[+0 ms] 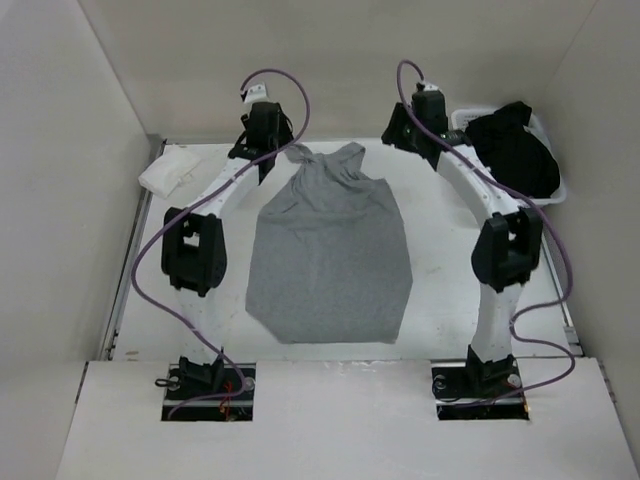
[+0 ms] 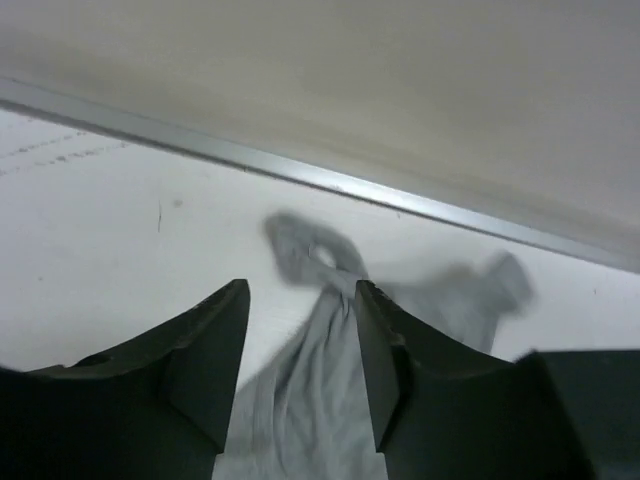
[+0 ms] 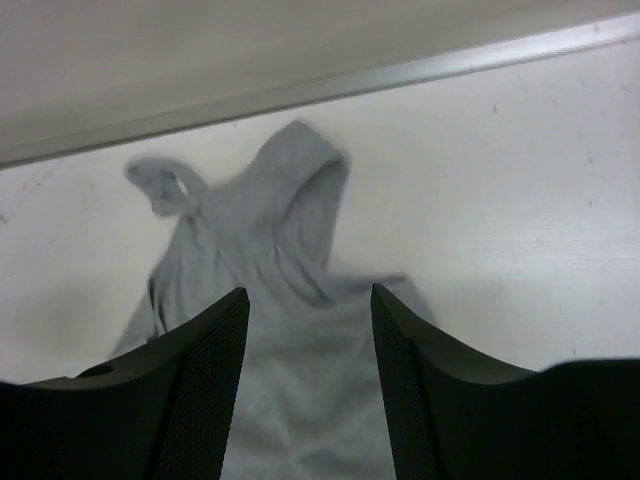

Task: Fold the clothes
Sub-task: Flatten the tank top out

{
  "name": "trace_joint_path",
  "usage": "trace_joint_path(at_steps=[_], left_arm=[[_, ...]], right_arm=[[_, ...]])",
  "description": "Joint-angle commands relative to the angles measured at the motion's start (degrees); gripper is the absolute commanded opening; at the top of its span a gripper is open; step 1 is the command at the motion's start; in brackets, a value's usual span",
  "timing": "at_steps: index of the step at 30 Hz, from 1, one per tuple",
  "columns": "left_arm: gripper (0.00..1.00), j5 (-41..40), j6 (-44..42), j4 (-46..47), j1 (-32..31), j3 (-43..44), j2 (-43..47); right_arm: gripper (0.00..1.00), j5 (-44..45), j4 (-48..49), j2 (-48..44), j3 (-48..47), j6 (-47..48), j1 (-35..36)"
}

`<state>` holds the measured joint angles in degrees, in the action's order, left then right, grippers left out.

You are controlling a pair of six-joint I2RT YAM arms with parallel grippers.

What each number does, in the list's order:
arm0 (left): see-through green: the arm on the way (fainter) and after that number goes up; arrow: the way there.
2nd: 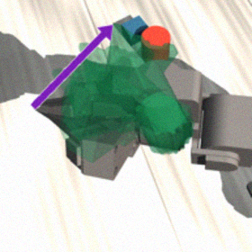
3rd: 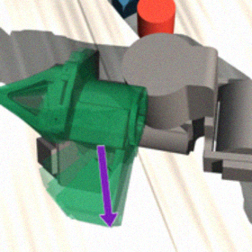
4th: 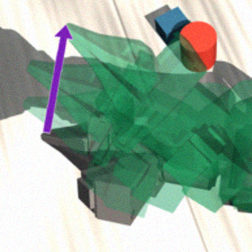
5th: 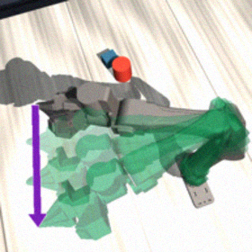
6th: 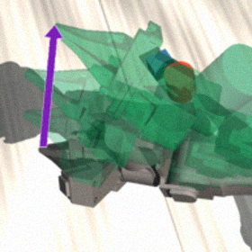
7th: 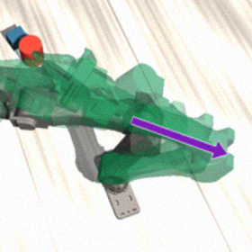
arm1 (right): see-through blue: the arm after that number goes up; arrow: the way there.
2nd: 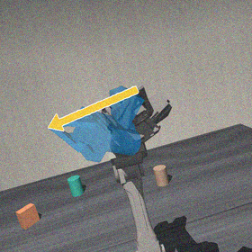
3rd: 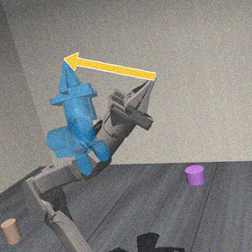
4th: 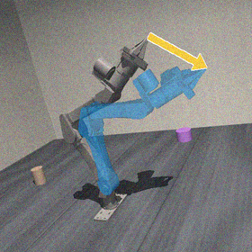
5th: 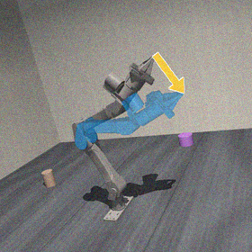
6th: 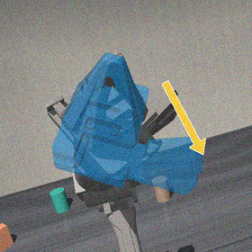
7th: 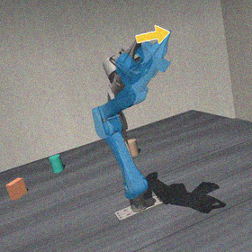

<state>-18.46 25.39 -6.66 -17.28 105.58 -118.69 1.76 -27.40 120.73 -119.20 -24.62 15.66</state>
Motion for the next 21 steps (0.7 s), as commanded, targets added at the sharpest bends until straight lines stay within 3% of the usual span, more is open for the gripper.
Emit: trace_joint_path(at_steps=[1, 3, 5, 6, 7, 9, 12, 17, 21], left_arm=[[0.47, 1.0, 3.2, 6.9, -3.0, -15.0, 19.1], [0.45, -0.1, 7.2, 11.5, -4.8, -30.8, 26.7], [0.41, -1.0, 9.8, 13.2, -7.2, -43.6, 33.4], [0.39, -1.9, 10.5, 13.2, -8.2, -48.4, 36.1], [0.37, -3.3, 11.0, 12.6, -9.5, -53.3, 39.0], [0.35, -6.2, 12.2, 9.8, -11.5, -61.8, 45.4], [0.35, -7.7, 16.7, -0.4, -12.3, -69.5, 54.1], [0.39, -5.0, 24.5, -14.2, -11.3, -76.7, 63.7], [0.41, -1.3, 29.3, -20.2, -11.0, -81.0, 68.4]], right_arm=[[0.56, 2.2, 13.3, -18.8, 20.5, -1.3, 4.9], [0.44, 2.6, 21.8, -26.5, 36.8, -3.6, 8.3], [0.17, 3.9, 28.1, -33.1, 51.1, -7.1, 12.2], [0.08, 4.5, 30.0, -36.0, 57.5, -8.4, 14.7], [0.06, 4.8, 31.1, -37.5, 61.4, -9.1, 16.2], [0.07, 6.5, 32.2, -40.6, 69.7, -11.8, 19.2], [0.15, 9.0, 32.8, -45.5, 79.4, -13.5, 22.8], [0.32, 9.2, 31.7, -53.1, 88.0, -14.8, 27.9], [0.41, 10.7, 29.6, -58.6, 91.8, -16.3, 29.1]])
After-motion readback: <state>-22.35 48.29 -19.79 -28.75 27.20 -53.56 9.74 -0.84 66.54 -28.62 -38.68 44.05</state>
